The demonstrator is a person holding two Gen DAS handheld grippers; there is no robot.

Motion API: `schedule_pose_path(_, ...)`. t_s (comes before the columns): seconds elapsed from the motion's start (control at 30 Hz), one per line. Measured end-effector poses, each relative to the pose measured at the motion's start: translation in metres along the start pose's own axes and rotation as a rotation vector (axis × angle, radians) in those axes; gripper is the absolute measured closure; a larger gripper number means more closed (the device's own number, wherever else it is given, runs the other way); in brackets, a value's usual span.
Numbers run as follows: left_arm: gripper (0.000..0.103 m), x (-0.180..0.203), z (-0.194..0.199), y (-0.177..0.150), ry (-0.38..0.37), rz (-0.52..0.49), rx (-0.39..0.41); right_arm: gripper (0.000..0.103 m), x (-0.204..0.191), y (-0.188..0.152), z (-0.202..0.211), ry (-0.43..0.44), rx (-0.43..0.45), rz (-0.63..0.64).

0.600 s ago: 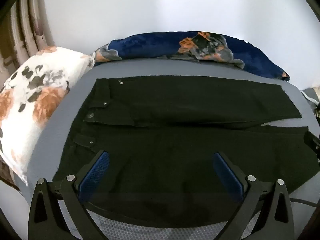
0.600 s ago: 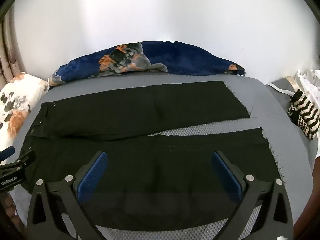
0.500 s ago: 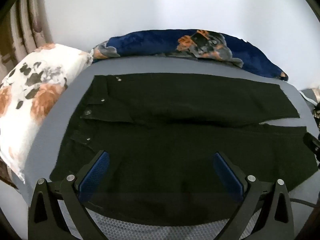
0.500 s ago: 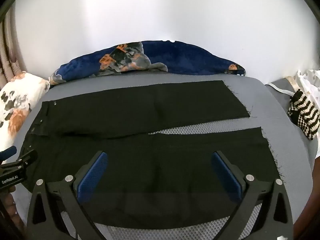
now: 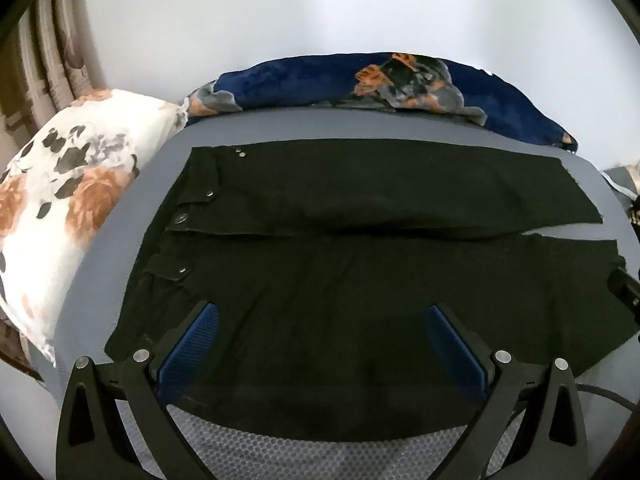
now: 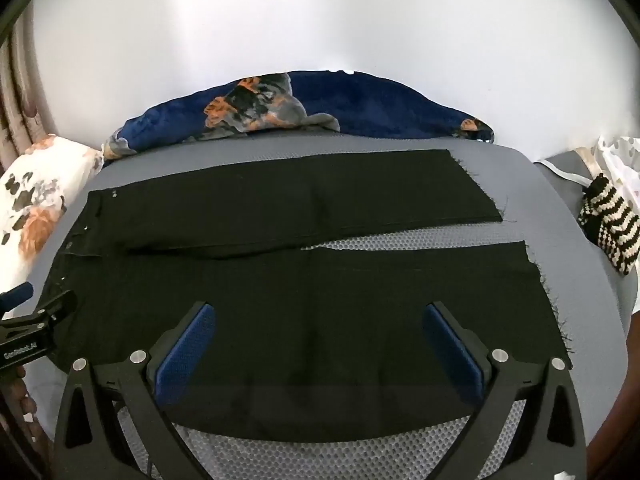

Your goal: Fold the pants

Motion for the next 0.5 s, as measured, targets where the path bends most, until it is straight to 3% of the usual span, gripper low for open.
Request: schedule_pose_path(0.5,0.0,0.0024,0.0065,-0.0014,0.005,-0.033,-0.008,0.0,0.0007,0.0065,0.0007,-0.001,-0.011,-0.01)
Point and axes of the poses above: each gripper's, at about its wrist camera, not at the fingertips, and z roughly against the way its jaws point, x to its right, y to its top, the point moved 1 cm from there along -z, roughly the way its jaws point, and after that the axes turned 14 degrees about -z, right-handed, at the moved point
